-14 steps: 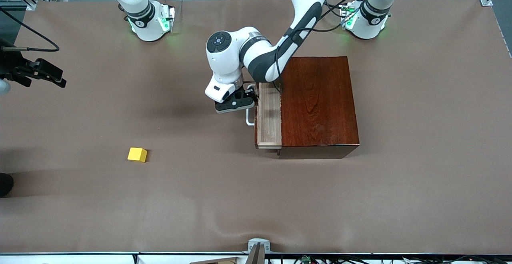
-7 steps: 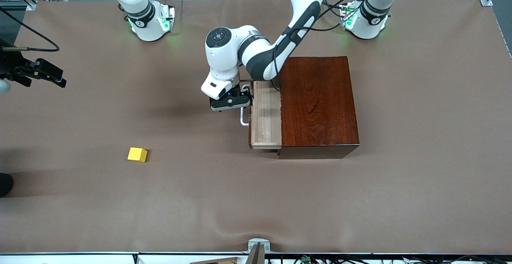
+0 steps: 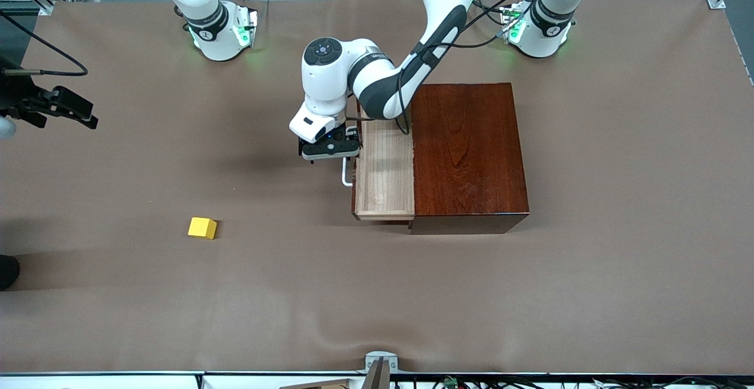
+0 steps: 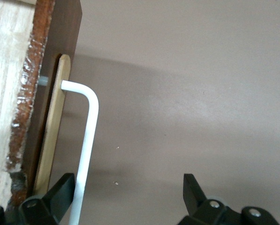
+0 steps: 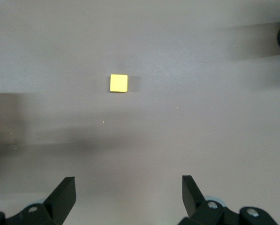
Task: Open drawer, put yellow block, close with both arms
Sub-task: 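Pull the drawer handle outward with the left gripper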
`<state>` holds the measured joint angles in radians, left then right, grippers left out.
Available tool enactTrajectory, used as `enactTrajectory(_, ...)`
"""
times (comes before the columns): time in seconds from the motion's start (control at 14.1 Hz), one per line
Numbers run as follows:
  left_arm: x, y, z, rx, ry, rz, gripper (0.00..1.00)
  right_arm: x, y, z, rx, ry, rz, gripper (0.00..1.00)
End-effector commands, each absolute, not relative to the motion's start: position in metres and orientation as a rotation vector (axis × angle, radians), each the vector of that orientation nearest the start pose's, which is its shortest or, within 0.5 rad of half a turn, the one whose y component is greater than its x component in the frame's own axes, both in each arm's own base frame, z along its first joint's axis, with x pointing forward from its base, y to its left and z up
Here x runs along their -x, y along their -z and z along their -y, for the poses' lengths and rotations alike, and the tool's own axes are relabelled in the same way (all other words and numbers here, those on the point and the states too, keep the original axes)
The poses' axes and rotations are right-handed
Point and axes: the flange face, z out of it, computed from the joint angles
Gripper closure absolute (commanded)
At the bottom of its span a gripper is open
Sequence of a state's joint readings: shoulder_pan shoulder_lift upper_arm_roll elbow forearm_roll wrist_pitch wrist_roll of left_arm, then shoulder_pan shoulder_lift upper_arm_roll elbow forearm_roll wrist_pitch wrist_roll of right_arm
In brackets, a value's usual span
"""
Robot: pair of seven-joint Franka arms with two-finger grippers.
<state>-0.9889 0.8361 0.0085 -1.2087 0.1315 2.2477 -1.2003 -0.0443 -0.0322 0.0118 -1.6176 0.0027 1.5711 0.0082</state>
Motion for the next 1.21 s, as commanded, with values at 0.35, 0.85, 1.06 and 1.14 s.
enactTrajectory(0.35, -0.430, -0.346, 0.663, 3.380, 0.402, 0.282, 0.00, -0.542, -0.625, 0.019, 3.140, -0.014, -0.058, 0.00)
enactTrajectory(0.85, -0.430, -0.360, 0.652, 3.294, 0.367, 0.278, 0.00, -0.543, -0.626, 0.019, 3.138, -0.002, -0.058, 0.00)
enactTrajectory(1.06, -0.432, -0.397, 0.646, 3.317, 0.390, 0.301, 0.00, -0.543, -0.625, 0.019, 3.137, 0.000, -0.060, 0.00)
enactTrajectory(1.14, -0.437, -0.413, 0.641, 3.329, 0.411, 0.319, 0.00, -0.543, -0.625, 0.019, 3.137, 0.000, -0.063, 0.00)
